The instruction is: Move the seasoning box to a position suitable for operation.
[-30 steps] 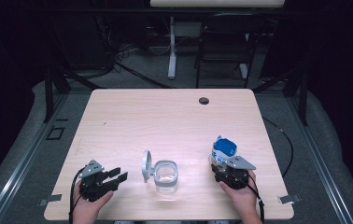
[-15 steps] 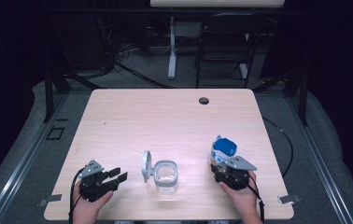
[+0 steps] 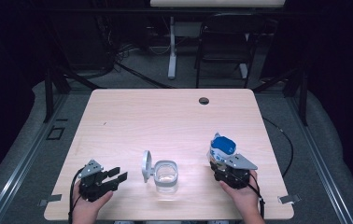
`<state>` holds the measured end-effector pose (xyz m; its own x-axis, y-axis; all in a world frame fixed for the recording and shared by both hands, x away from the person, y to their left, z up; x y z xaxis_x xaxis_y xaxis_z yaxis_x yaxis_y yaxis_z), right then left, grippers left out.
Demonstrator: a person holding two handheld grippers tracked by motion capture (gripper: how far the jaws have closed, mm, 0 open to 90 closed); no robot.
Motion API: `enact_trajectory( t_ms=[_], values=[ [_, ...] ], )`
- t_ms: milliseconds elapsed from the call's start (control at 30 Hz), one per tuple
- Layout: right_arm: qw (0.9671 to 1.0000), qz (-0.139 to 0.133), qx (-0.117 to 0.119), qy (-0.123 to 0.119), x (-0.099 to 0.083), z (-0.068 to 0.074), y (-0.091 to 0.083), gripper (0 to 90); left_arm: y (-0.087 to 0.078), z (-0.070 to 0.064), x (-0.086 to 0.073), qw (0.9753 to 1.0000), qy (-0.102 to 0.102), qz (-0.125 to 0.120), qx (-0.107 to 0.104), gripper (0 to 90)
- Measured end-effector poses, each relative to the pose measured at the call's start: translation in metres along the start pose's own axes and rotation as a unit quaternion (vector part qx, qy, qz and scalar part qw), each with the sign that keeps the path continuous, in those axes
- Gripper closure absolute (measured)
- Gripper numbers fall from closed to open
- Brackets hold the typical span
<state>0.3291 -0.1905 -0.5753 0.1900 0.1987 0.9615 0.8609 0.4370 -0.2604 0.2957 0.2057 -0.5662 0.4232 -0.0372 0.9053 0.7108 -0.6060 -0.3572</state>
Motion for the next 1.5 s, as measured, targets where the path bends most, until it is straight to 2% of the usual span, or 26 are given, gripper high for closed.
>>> enact_trajectory(
  t_ms=[200,333,667,1100,1500],
  values=[
    [0.9999,-0.004,0.004,-0.013,0.01,0.001,-0.005,41.3,0.001,0.001,0.0,1.0,0.005,0.0,0.005,51.5],
    [0.9998,-0.015,0.005,-0.015,0.017,0.002,-0.008,41.3,0.001,0.001,0.0,1.0,0.006,-0.001,0.006,50.9],
    [0.9992,-0.02,0.012,-0.034,0.033,0.007,-0.013,41.3,-0.001,0.002,0.001,0.9999,0.006,-0.003,0.008,50.7],
    [0.9975,-0.018,0.019,-0.066,0.042,0.013,-0.015,41.3,-0.002,0.002,0.003,0.9999,0.003,-0.007,0.01,50.0],
    [0.9937,-0.009,0.036,-0.106,0.046,0.024,-0.015,41.3,-0.002,0.002,0.003,0.9999,0.005,-0.006,0.01,49.8]
  ],
)
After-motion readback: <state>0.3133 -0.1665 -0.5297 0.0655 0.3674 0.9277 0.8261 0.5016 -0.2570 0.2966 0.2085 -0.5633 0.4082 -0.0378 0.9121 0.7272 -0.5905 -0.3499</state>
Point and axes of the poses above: each handheld gripper's, and its own axes: y roughly forward along the jaws, x roughly out of its top, z roughly to its left, the point moved 5 cm from there along y, roughly forward along the jaws, and after that the axes turned 14 degrees about -z, right-handed, at the moved point
